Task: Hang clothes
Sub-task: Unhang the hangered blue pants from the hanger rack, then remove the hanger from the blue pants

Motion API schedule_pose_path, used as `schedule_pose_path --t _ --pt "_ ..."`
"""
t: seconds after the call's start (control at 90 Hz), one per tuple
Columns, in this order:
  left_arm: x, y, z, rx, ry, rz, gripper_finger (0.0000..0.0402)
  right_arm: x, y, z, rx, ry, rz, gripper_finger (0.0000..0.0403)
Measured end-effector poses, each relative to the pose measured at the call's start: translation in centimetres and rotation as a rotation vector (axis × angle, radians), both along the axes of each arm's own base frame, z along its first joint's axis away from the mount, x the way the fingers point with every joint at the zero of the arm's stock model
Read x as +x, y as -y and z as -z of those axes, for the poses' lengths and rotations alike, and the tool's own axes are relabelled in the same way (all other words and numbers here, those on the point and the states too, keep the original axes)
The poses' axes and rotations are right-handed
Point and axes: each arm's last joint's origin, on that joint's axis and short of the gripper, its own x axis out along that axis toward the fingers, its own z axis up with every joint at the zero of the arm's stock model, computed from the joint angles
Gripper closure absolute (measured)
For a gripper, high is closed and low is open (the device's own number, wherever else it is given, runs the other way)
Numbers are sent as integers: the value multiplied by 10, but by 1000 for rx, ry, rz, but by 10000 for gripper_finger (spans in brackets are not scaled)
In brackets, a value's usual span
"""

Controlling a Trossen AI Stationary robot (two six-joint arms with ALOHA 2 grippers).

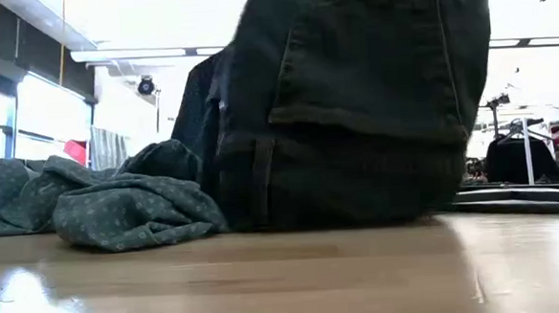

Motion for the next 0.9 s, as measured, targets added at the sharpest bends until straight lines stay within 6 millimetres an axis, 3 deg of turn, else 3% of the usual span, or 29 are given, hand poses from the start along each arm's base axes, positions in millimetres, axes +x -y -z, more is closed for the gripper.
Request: schedule_pose_path --t 0.167,0.311,0.433,0.544,0.678,0.9 --pt "4 -2 -1 61 7 40 290 4 0 20 59 -172 3 379" --pt "9 -6 6 -147 27 53 280 2 -1 17 43 -156 14 379" --pt "34 -10 39 -441 8 229 270 -4 -3 12 12 -133 13 379" --pt "55 -4 81 -560 -28 280 260 -5 -1 12 -14 -130 77 379" --pt "76 -1 120 -558 34 218 257 -19 0 5 -31 -89 123 379" --pt "97 -7 160 -320 319 -16 256 -21 0 4 -27 -86 122 379"
